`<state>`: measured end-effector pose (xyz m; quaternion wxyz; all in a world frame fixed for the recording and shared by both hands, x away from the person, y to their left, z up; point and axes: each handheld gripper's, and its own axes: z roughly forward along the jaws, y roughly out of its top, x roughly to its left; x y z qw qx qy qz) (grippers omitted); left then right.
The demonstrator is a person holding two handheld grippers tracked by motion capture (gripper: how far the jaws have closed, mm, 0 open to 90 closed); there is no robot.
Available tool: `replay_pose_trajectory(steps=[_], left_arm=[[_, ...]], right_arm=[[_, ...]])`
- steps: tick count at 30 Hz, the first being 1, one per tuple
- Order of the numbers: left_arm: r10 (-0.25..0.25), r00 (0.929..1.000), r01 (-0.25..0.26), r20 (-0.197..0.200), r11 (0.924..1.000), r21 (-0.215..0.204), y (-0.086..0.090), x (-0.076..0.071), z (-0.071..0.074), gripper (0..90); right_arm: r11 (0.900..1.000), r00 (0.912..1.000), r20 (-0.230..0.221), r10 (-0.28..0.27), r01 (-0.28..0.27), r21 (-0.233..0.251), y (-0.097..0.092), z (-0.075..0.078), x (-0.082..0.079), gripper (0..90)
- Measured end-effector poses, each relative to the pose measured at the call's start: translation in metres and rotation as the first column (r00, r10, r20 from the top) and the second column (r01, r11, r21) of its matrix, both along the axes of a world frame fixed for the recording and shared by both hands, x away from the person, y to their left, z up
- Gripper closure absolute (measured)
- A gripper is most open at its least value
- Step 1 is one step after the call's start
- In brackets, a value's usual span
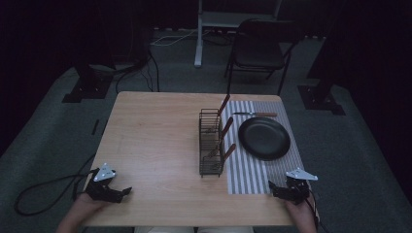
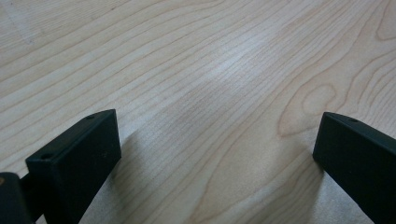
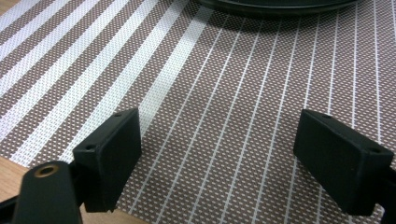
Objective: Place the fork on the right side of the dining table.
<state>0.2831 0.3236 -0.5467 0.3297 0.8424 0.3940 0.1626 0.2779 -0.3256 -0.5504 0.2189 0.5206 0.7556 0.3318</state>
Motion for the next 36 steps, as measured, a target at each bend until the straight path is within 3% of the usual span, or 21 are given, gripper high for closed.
replay_pose_trajectory(steps=[17,26,31,36], left_arm=[[-0.017,0.9999,0.017,0.000,0.9999,0.000,0.001,-0.001,0.000,0.7],[-0.017,0.9999,0.017,0.000,0.9999,-0.001,0.001,-0.001,0.000,0.6],[-0.015,0.9999,0.015,0.000,0.9999,0.000,0.001,-0.001,0.000,0.5],[-0.015,0.9999,0.015,0.001,0.9999,0.000,0.001,-0.001,0.000,0.5]], right_arm=[[0.9997,0.9993,-0.034,0.017,-0.017,-0.016,0.001,0.002,0.002,12.7],[0.9993,0.9963,-0.086,-0.008,0.005,-0.037,0.007,0.008,0.006,13.0],[0.9999,0.9939,-0.110,0.010,-0.009,0.009,0.007,0.012,0.005,15.2],[0.9984,0.9939,-0.102,0.042,-0.038,0.042,0.010,0.024,0.005,15.9]])
